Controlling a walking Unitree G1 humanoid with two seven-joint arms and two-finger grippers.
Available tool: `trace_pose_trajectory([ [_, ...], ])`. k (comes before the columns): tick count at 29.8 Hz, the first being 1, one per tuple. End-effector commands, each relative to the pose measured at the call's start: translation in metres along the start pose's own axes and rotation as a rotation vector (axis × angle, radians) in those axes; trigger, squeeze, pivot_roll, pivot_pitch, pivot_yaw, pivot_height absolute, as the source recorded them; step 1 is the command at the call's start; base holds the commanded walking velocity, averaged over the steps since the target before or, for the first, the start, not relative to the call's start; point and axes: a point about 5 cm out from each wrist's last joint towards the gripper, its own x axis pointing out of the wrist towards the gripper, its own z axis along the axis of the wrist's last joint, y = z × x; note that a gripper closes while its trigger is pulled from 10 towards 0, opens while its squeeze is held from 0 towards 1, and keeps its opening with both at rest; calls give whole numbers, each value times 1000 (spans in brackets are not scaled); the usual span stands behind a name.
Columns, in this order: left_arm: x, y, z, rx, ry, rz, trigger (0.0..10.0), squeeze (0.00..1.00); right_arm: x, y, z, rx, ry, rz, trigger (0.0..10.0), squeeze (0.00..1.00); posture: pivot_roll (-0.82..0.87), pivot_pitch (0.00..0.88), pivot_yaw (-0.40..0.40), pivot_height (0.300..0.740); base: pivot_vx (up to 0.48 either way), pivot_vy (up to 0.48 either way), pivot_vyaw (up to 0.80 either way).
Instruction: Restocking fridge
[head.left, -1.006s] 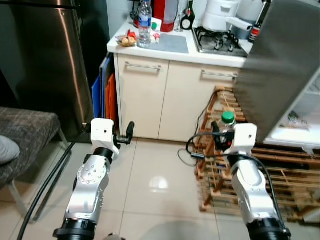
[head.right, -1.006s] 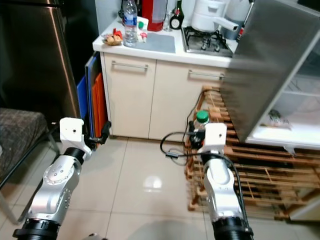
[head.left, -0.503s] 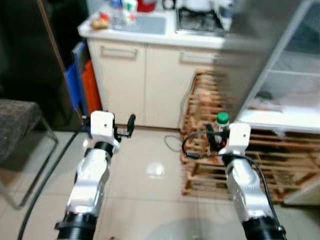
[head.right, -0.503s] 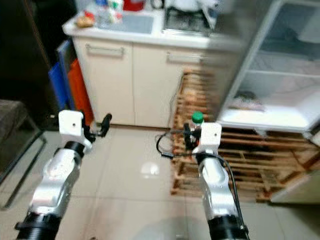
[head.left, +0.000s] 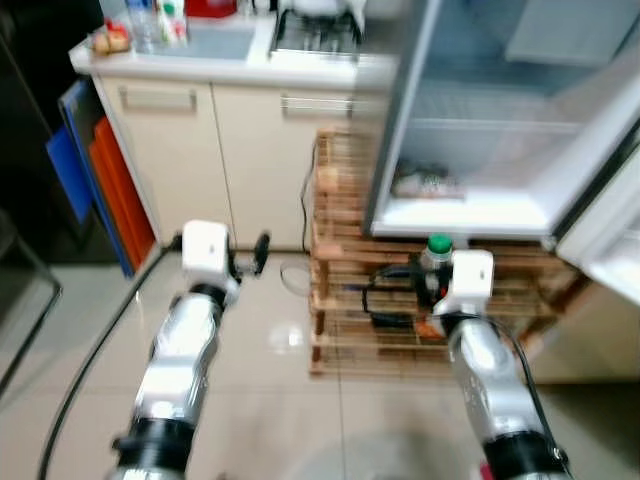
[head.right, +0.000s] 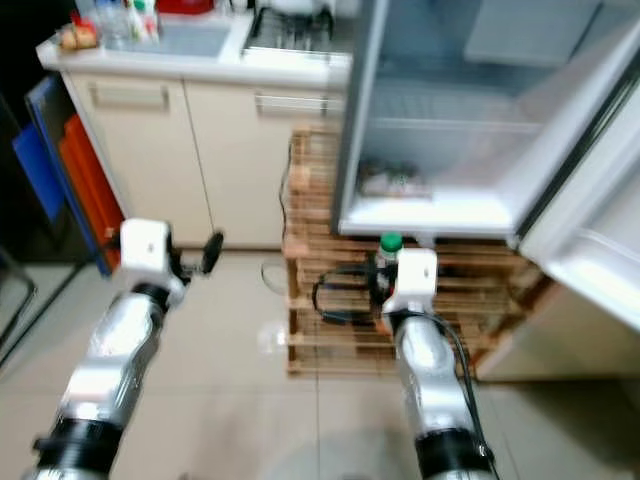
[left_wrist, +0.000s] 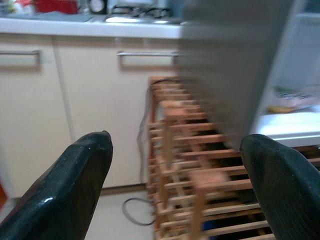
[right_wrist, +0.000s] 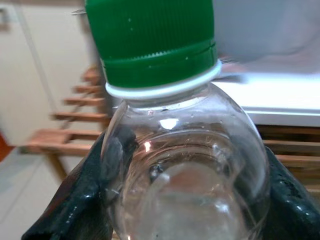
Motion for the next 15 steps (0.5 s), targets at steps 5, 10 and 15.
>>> trace_pose_trajectory([
  [5,4,7,4,28,-10,20,10000,0,3,5,9,-2,-43,11,0,0,-90,0,-12,740,0,-415,0],
  [10,5,7,9,17,-44,21,10000,0,5,7,14,-27,-73,21,0,0,-90,0,-10,740,48,-82,0],
  [15,6,-2,18,50,-81,-51,10000,0,5,21,31,-68,-168,82,0,0,-85,0,-12,740,192,0,0],
])
